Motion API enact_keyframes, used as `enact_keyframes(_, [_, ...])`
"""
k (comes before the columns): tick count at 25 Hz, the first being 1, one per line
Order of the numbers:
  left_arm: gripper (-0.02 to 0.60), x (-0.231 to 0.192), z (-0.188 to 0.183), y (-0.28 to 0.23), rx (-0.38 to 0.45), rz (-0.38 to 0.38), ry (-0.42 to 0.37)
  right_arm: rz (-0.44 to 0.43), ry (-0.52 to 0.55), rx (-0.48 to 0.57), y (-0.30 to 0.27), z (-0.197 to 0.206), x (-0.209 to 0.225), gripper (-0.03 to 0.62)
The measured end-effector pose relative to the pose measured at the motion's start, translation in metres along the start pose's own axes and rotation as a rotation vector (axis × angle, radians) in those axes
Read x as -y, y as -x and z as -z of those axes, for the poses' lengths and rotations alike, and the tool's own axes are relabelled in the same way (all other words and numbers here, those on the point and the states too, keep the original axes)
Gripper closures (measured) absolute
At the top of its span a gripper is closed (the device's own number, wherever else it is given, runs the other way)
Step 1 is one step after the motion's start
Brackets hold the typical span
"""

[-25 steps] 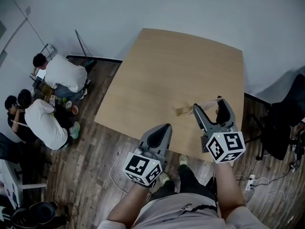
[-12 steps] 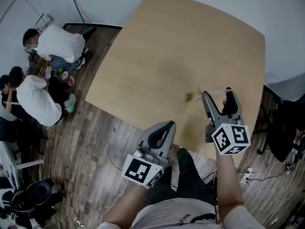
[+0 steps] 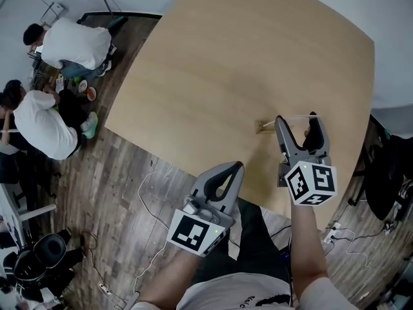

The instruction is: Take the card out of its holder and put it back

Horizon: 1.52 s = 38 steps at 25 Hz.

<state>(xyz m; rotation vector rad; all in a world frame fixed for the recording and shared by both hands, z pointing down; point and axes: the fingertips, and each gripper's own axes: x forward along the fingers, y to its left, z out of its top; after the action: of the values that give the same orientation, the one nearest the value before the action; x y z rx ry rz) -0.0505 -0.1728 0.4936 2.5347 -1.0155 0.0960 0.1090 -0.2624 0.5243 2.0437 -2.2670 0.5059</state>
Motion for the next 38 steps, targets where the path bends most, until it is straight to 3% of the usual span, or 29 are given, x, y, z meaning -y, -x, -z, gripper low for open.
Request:
enact_keyframes(12, [0.569,-0.01,0.015,-0.008,-0.054,-0.019,0.015,0.016,0.051,-0.01,-0.013,0.017,-0.004,0.168])
enact_keyframes(25, [0.569,-0.011,0.023,-0.011,-0.048,-0.021,0.025,0.022,0.06,-0.042,-0.018,0.031,0.002,0.168])
enact_keyframes(31, [0.569,-0.013,0.02,-0.007,-0.046,-0.022,0.037,0.024,0.113,-0.06,-0.018,0.034,-0.008,0.168])
enact_keyframes(38, [0.569,-0.014,0.024,-0.006,-0.051,-0.029,0.041,0.025,0.139,-0.107,-0.021,0.058,-0.007,0.168])
